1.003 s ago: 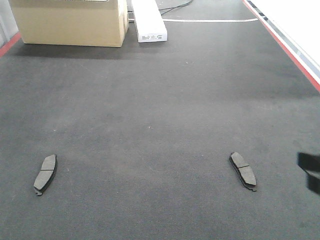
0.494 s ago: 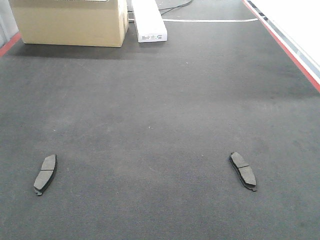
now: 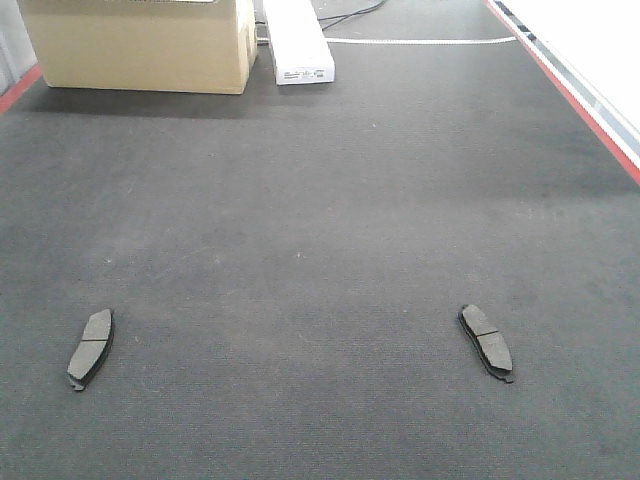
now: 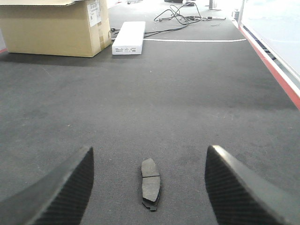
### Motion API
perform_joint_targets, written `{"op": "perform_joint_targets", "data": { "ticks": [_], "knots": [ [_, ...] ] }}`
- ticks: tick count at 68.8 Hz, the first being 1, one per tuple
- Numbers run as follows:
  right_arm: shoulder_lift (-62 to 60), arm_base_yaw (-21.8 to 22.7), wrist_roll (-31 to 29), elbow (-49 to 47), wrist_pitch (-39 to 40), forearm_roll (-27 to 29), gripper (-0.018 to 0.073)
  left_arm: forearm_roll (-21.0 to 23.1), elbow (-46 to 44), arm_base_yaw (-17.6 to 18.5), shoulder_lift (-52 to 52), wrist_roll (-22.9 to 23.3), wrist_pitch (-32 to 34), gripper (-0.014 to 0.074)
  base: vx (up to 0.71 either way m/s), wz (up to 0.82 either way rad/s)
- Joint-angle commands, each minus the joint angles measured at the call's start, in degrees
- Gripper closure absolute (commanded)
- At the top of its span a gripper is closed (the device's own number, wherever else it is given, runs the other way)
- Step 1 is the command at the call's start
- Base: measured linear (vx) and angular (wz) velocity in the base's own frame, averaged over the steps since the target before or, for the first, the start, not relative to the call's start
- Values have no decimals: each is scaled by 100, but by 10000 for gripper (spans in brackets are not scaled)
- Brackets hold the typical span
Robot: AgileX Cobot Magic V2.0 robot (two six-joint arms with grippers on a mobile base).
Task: Move and align brake pads A on conveyor
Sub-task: 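Raise the right gripper away from the placed brake pad, then back the base away from the conveyor belt and turn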
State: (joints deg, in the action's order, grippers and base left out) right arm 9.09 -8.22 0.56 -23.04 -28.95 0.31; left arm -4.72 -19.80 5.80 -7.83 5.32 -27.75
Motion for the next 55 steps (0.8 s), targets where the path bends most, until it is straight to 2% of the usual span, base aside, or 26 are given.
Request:
{"op": "perform_joint_targets", "data": {
  "ticks": [1,33,55],
  "knots": [
    [67,12,-56,-137,459,-31,83,37,-137,4,-59,6,397,167,0,0],
    [67,12,-56,-137,459,-31,83,37,-137,4,-64,6,398,167,-1,1],
    [67,18,-56,-137,459,-31,83,37,-137,4,-82,6,398,167,-22,-2]
  ]
}}
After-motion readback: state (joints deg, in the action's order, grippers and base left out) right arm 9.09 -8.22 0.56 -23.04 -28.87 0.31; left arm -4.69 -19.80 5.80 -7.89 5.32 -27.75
